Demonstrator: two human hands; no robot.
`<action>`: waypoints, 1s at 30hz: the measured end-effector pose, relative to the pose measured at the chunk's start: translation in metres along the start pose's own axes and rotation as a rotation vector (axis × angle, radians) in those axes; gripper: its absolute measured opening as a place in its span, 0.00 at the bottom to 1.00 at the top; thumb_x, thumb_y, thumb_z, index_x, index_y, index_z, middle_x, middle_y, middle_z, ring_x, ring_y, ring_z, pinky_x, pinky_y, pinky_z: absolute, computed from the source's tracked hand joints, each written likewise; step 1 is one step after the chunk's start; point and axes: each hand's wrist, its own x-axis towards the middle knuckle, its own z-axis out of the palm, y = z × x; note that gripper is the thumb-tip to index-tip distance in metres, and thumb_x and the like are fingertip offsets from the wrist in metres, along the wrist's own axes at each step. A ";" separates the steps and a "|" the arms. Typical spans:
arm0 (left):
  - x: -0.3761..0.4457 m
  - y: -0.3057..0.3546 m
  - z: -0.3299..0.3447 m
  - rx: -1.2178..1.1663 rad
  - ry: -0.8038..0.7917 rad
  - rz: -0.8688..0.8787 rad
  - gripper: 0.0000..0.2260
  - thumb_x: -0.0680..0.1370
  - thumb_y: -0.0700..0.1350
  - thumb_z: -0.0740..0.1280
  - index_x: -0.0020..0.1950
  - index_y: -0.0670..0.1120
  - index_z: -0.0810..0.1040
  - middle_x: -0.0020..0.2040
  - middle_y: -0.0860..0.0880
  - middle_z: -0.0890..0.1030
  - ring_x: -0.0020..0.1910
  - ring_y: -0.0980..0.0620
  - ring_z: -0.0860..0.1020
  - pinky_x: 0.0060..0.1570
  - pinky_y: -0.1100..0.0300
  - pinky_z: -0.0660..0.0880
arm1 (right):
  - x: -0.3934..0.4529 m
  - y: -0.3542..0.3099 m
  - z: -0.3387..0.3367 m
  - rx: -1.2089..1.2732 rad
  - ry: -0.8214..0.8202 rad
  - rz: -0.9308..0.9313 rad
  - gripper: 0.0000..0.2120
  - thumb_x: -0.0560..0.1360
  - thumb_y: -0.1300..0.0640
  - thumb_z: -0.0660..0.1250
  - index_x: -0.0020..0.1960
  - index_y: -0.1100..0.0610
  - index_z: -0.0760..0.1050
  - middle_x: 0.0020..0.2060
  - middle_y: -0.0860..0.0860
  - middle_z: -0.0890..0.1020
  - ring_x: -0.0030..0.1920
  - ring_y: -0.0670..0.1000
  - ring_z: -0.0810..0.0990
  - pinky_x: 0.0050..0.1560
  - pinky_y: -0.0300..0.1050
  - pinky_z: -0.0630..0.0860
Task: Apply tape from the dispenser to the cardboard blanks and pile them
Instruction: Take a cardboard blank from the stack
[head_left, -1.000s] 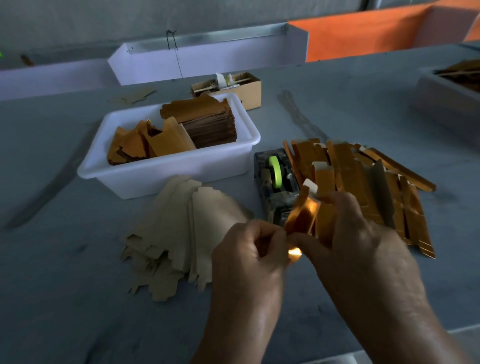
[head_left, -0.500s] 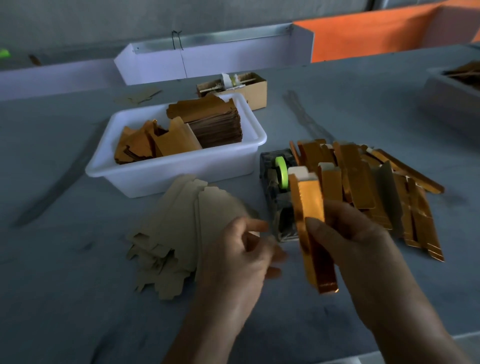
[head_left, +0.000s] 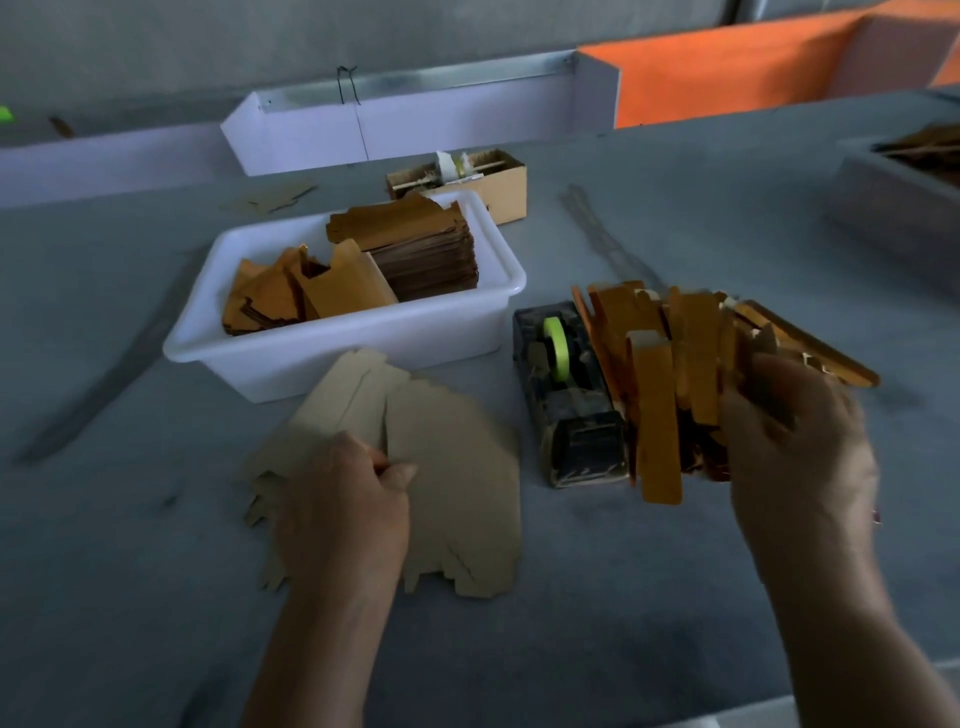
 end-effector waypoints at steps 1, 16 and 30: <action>0.000 0.000 -0.001 -0.001 0.011 0.003 0.11 0.77 0.53 0.67 0.46 0.45 0.75 0.40 0.47 0.77 0.41 0.45 0.75 0.41 0.54 0.70 | -0.006 0.002 -0.002 -0.004 0.032 -0.032 0.16 0.76 0.53 0.64 0.63 0.53 0.73 0.63 0.54 0.72 0.60 0.57 0.74 0.56 0.52 0.74; 0.000 -0.006 -0.006 -0.257 0.035 0.001 0.08 0.76 0.48 0.70 0.39 0.46 0.75 0.33 0.52 0.76 0.34 0.52 0.74 0.35 0.58 0.67 | -0.020 -0.005 -0.007 0.137 0.025 -0.120 0.09 0.76 0.59 0.63 0.53 0.48 0.77 0.56 0.46 0.77 0.53 0.54 0.80 0.49 0.51 0.78; -0.032 0.016 -0.025 -0.903 -0.306 0.040 0.05 0.74 0.47 0.70 0.38 0.51 0.82 0.34 0.52 0.83 0.36 0.55 0.79 0.40 0.55 0.76 | -0.059 -0.052 0.001 0.548 -0.659 0.204 0.18 0.64 0.43 0.65 0.53 0.45 0.76 0.42 0.39 0.82 0.43 0.38 0.80 0.33 0.32 0.76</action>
